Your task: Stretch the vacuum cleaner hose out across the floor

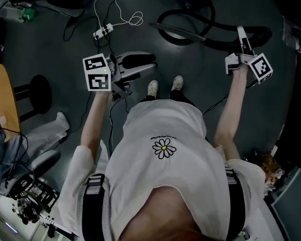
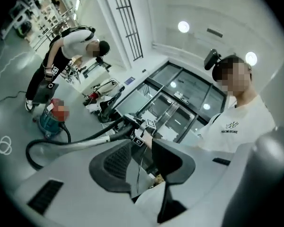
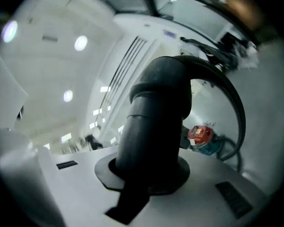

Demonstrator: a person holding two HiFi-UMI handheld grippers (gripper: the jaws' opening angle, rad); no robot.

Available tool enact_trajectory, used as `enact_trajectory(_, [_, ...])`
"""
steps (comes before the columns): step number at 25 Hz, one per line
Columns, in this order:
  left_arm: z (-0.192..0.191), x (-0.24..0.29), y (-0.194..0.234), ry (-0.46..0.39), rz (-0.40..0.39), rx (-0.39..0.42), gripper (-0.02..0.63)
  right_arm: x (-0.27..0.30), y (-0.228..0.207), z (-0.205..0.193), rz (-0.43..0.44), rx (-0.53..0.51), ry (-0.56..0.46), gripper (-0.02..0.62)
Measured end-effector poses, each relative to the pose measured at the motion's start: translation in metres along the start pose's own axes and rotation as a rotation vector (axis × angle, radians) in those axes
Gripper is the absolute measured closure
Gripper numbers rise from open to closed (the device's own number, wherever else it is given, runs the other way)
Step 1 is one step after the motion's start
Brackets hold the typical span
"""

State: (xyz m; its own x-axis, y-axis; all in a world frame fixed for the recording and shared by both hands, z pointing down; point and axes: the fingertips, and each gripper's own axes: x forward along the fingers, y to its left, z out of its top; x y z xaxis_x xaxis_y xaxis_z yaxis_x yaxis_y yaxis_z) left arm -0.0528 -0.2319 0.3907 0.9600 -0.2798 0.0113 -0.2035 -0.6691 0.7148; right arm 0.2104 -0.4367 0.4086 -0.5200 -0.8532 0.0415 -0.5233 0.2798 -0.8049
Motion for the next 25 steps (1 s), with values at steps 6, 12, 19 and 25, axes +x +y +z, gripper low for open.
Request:
enact_trajectory(6, [0.011, 0.009, 0.015, 0.046, 0.154, 0.391, 0.462, 0.012, 0.037, -0.096, -0.081, -0.604, 0.602, 0.518])
enact_trajectory(12, [0.037, 0.027, 0.047, 0.054, 0.272, 0.65, 0.375, -0.025, 0.068, -0.161, 0.144, -0.956, 0.936, 0.518])
enact_trajectory(19, [0.067, 0.062, 0.05, 0.111, 0.348, 0.846, 0.114, -0.039, 0.115, -0.177, 0.342, -1.169, 0.988, 0.518])
enact_trajectory(25, [0.101, 0.045, 0.047, 0.16, 0.476, 1.197, 0.114, -0.043, 0.125, -0.177, 0.401, -1.152, 1.05, 0.518])
